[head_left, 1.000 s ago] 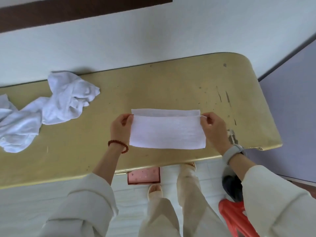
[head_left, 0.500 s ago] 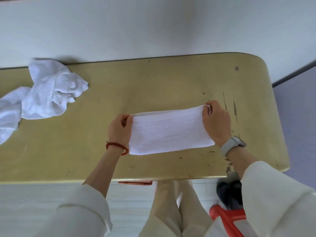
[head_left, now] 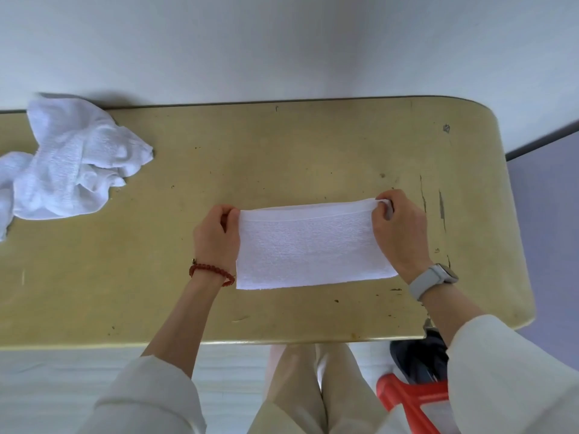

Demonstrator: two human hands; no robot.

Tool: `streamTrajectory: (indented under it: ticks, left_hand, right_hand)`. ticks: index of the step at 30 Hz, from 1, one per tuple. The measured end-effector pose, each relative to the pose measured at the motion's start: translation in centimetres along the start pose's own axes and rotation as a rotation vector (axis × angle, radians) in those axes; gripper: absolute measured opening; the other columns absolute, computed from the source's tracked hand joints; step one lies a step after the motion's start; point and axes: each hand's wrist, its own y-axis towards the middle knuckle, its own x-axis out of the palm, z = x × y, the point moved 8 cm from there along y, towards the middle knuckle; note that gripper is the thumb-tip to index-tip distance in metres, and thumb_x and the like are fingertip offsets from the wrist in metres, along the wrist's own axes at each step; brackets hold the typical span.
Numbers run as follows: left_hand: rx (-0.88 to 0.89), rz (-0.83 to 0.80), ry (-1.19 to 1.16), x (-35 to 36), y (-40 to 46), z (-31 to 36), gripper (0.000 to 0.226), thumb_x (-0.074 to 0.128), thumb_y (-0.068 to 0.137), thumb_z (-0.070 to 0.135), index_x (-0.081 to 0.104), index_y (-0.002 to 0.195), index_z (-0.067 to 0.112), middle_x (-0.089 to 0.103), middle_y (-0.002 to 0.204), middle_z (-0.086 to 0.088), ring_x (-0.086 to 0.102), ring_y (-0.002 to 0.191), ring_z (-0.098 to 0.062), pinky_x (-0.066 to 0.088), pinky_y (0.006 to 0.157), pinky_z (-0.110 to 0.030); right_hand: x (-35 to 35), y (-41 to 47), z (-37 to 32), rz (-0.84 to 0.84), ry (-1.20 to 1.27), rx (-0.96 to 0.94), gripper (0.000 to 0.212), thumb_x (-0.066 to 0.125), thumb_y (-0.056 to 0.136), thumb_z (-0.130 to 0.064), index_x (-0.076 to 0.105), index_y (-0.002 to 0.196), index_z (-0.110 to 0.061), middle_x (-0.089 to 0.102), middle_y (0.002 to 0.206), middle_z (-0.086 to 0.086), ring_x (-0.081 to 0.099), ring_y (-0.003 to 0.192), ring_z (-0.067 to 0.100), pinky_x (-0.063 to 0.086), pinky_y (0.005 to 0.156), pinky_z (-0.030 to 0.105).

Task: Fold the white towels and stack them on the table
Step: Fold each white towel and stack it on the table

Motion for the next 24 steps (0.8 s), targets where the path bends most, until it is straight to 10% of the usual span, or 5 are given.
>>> streamTrajectory:
  ticks: [17,24]
  left_hand:
    - [0.039,0.116,0.084,0.2,-0.2,0.2,0.013,0.052,0.089,0.009,0.063,0.093,0.003,0.053,0.093,-0.004,0.048,0.076,-0.015,0.033,0.067,-0.015]
    - [0.426,0.156,0.313,0.9,-0.4,3.0,0.023,0.05,0.084,0.021,0.071,0.088,0.011,0.062,0.088,-0.008,0.049,0.087,-0.024,0.043,0.068,-0.032]
  right_hand:
    - [-0.2,0.6,0.5,0.01,-0.123,0.057,0.018,0.05,0.088,-0.009,0.055,0.104,-0.003,0.054,0.099,0.016,0.049,0.076,0.026,0.038,0.059,0.031]
    - [2.2,-0.4,-6.4,0.099,-0.27,-0.53,0.021,0.051,0.083,-0.013,0.067,0.097,-0.015,0.062,0.089,0.005,0.053,0.081,0.024,0.037,0.071,0.033]
